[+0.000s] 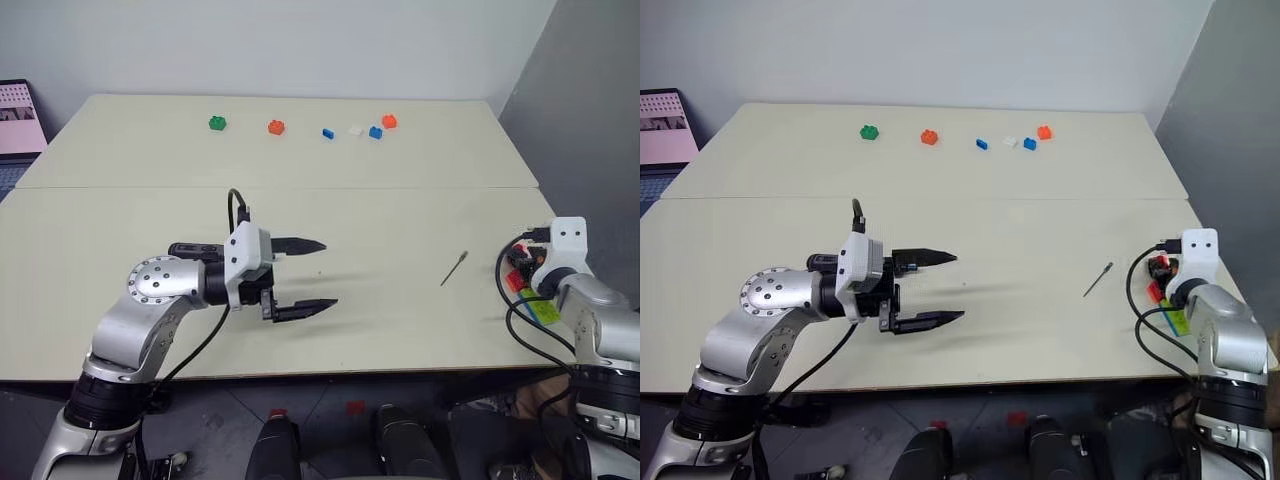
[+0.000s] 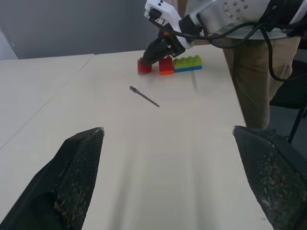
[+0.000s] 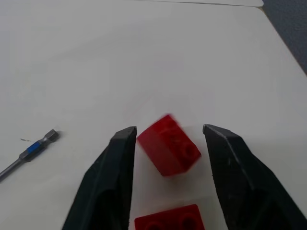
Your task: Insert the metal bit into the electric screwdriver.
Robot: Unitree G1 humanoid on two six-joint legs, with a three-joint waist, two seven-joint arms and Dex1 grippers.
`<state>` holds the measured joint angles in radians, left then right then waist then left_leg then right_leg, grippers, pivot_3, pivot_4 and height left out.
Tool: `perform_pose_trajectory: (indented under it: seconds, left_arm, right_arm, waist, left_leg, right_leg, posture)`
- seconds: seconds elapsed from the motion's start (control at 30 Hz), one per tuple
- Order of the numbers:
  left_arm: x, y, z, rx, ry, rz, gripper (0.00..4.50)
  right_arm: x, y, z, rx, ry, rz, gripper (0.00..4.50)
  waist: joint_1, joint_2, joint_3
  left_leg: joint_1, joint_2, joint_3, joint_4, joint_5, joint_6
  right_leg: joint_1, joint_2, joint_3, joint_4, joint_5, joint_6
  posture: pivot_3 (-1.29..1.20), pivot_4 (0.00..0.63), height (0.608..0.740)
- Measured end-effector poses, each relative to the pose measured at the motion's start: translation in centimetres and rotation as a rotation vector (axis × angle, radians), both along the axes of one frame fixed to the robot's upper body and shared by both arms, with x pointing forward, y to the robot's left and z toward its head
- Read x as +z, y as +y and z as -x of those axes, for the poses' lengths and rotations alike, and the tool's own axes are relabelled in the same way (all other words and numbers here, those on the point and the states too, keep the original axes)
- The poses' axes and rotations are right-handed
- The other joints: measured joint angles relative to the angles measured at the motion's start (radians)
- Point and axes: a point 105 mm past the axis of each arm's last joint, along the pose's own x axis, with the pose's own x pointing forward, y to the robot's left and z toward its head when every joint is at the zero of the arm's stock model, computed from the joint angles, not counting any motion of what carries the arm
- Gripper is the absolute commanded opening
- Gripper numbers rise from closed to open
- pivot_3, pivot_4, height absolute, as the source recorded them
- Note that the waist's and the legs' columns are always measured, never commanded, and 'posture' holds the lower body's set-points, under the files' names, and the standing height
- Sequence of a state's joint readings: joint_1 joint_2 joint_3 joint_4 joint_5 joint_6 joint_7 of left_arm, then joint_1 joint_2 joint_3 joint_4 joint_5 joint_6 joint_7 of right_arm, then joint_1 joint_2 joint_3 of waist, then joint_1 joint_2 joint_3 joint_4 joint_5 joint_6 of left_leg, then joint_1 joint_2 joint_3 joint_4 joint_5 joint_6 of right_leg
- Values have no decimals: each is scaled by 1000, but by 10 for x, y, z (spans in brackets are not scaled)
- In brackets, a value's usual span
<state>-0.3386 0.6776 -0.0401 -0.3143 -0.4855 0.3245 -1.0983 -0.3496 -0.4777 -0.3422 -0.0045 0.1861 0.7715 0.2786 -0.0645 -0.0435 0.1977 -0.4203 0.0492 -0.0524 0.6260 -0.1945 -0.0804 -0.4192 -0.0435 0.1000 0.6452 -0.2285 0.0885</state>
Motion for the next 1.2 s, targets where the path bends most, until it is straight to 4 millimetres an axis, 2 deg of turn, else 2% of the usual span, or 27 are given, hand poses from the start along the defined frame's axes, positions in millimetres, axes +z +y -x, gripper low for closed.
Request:
perform_pose_trajectory:
  seconds: [0.17,0.4,0.53,0.73,0.8,0.9,1.03,1.1,1.2]
  left_arm:
    - [0,0,-1,8,0,4,4500]
    - [0,5,-4,49,11,-1,4500]
    - [0,18,-7,111,22,-25,4500]
    - [4,42,-15,207,3,-70,4500]
    - [5,49,-18,233,0,-84,4500]
    - [5,59,-20,260,-14,-114,4500]
    - [1,78,-24,293,-9,-208,4500]
    - [-1,93,-27,316,-5,-273,4500]
    - [3,103,-33,334,-39,-333,4500]
  right_arm:
    - [3,6,5,13,-33,-37,4458]
    - [23,11,19,52,-106,-15,4483]
    - [37,17,36,168,-124,45,4483]
    - [52,51,57,498,-98,120,4483]
    - [58,55,60,546,-101,146,4483]
    - [66,72,69,695,-102,180,4483]
    - [70,92,82,877,-65,199,4483]
    - [78,109,89,992,-66,221,4483]
    - [86,120,93,1062,-87,253,4483]
  waist:
    - [1,0,0]
    - [3,0,0]
    - [5,1,0]
    - [5,1,0]
    - [5,1,0]
    - [6,1,0]
    - [5,1,1]
    - [5,1,1]
    - [6,1,1]
  left_leg:
    - [0,0,0,0,0,0]
    - [0,0,0,0,0,0]
    - [0,0,0,-1,0,0]
    - [0,0,0,0,0,0]
    - [0,0,0,0,0,0]
    - [0,0,0,0,0,0]
    - [-1,0,0,-1,0,0]
    - [-1,0,0,-1,0,0]
    - [-1,0,0,-1,0,0]
  right_leg:
    - [0,0,0,0,0,0]
    - [0,0,0,0,0,0]
    - [0,0,0,0,0,0]
    - [0,0,0,0,0,0]
    - [0,0,0,-1,0,0]
    - [0,0,0,-1,0,0]
    - [-2,0,0,-2,0,0]
    - [-2,0,0,-1,0,0]
    - [-2,-1,0,-2,0,0]
  posture:
    - [0,150,740]
    - [0,150,740]
    - [0,150,740]
    - [0,150,740]
    - [0,150,740]
    - [0,150,740]
    - [0,150,740]
    - [0,150,740]
    - [0,150,740]
